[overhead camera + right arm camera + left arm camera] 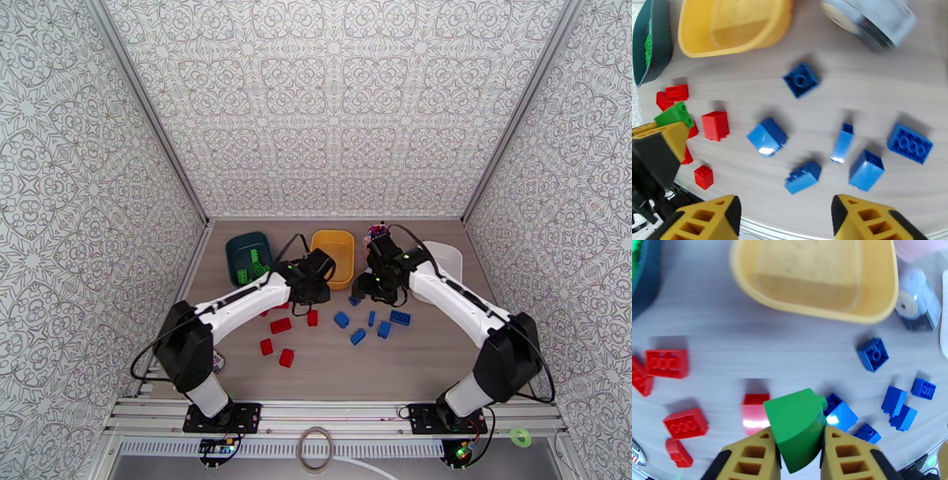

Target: Sort the legos into containers by color

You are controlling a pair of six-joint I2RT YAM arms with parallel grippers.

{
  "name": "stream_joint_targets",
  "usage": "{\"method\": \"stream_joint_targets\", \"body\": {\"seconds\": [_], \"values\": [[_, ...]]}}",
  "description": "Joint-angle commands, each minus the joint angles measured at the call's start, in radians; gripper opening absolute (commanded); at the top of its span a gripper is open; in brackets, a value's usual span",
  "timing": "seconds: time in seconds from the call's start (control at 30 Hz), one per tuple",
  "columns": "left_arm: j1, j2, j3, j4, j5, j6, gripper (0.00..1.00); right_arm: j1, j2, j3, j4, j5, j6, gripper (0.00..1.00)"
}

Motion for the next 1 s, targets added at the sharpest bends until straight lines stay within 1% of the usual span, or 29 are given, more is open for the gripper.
{"method": "stream_joint_targets", "body": {"seconds": [0.0,0.1,0.23,0.37,0.47,0.7,0.83,0.97], "values": [[0.067,-0.046,-0.017,-0.046,-0.03,0.008,0.24,0.031,0.062,0.089,-0.004,-0.013,-0.031,0.65],[0.142,-0.072,-0.015,-0.06,-0.017,0.037,0.24,0.056,0.118,0.15,-0.006,-0.02,-0.035,0.65],[0.265,-0.087,-0.004,-0.063,0.016,0.078,0.24,0.088,0.193,0.241,-0.02,-0.03,-0.041,0.65],[0.382,-0.063,0.022,-0.052,0.07,0.124,0.24,0.107,0.249,0.321,-0.047,-0.031,-0.053,0.64],[0.454,-0.019,0.052,-0.047,0.104,0.155,0.24,0.106,0.274,0.363,-0.068,-0.027,-0.06,0.64],[0.566,0.103,0.158,-0.043,0.149,0.203,0.23,0.107,0.322,0.444,-0.12,-0.013,-0.082,0.64],[0.604,0.175,0.222,-0.046,0.171,0.219,0.23,0.107,0.339,0.475,-0.138,0.009,-0.082,0.64],[0.633,0.245,0.285,-0.063,0.185,0.235,0.24,0.106,0.369,0.506,-0.143,0.004,-0.077,0.64]]}}
